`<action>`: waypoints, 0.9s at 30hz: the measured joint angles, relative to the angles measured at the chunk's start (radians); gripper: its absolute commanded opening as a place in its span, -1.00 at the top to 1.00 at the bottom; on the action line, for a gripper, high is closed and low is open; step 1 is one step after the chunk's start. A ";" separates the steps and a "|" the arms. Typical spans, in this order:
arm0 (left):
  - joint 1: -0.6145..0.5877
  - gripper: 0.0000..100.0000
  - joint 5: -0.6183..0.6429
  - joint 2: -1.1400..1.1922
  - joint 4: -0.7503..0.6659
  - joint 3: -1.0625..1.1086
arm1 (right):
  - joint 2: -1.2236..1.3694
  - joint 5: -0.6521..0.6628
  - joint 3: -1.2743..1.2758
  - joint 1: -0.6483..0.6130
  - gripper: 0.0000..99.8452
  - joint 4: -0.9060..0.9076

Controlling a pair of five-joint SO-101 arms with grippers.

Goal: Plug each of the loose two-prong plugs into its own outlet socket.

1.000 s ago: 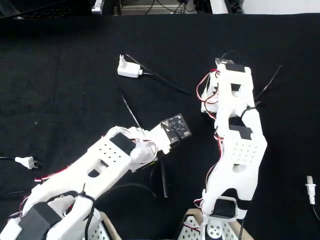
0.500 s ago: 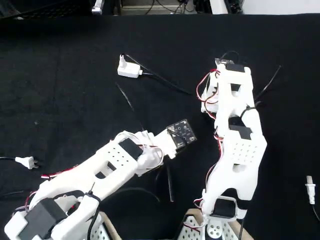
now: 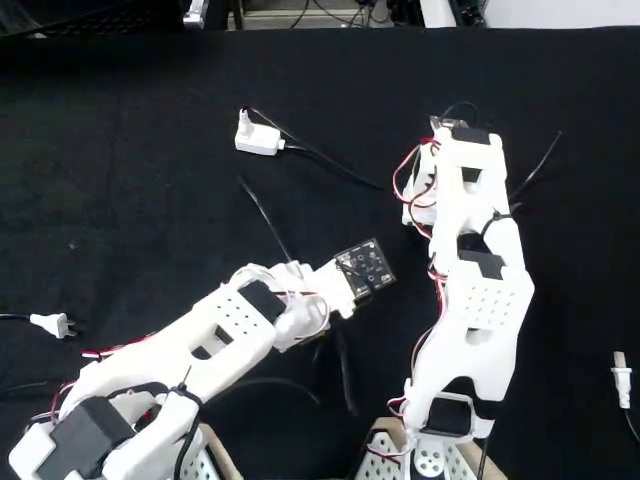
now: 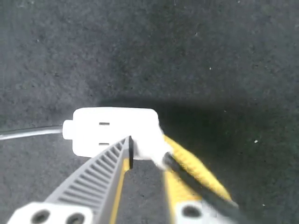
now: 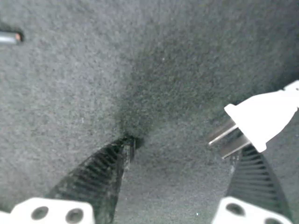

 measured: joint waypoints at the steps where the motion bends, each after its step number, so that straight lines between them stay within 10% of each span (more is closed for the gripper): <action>1: 0.000 0.54 0.006 -0.002 -0.002 0.003 | 0.000 0.000 0.000 0.000 0.34 0.000; 27: -0.112 0.53 0.072 -0.199 0.044 -0.014 | 0.000 0.000 0.000 0.000 0.34 0.000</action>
